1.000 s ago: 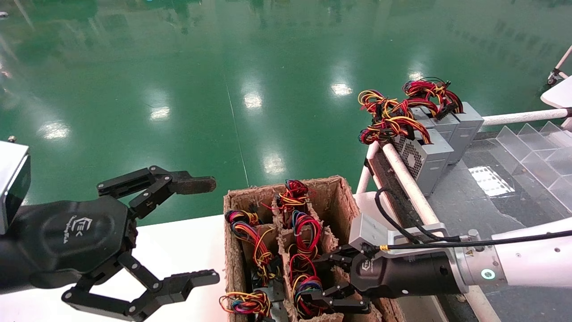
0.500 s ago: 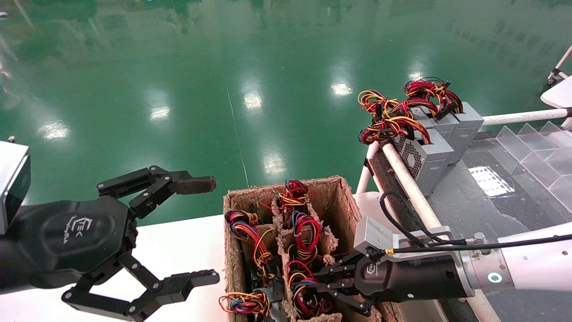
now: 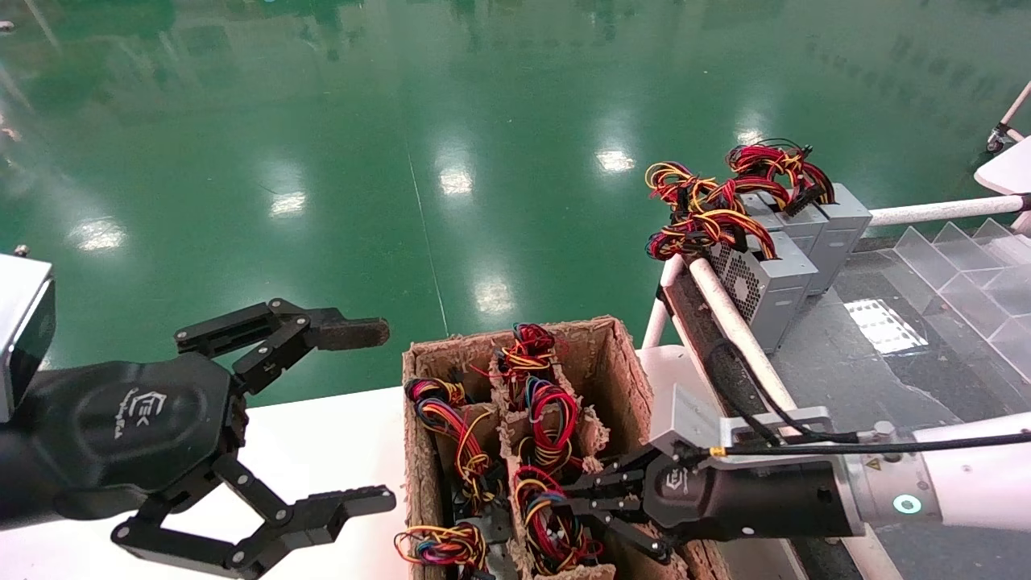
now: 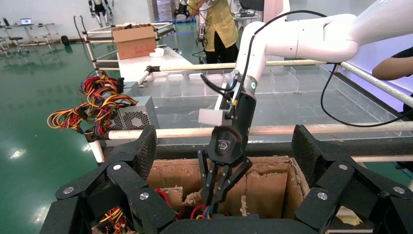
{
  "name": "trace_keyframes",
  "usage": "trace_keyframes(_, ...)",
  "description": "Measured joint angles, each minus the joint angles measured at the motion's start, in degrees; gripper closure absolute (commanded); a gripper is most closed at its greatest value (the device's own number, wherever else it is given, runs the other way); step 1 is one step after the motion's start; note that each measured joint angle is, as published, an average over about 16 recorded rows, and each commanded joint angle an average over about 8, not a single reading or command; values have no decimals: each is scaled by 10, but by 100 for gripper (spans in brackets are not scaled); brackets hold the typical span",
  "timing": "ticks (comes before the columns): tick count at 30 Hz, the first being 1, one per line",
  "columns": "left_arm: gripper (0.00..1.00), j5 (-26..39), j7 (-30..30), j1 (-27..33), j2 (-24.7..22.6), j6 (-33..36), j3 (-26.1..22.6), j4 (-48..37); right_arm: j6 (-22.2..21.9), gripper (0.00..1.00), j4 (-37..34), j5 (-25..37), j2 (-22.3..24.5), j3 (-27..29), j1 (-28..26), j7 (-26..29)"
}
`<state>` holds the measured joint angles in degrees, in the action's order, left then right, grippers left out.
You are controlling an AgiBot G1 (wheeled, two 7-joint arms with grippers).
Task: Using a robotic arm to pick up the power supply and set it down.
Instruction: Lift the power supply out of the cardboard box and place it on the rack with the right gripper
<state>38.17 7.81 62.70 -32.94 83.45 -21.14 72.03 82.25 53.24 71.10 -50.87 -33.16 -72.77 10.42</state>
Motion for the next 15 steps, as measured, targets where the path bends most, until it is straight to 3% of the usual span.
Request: trace_keyframes(15,0,0,0,0,0,0,0,0,-40,100,123,-100,83,87,39,-19)
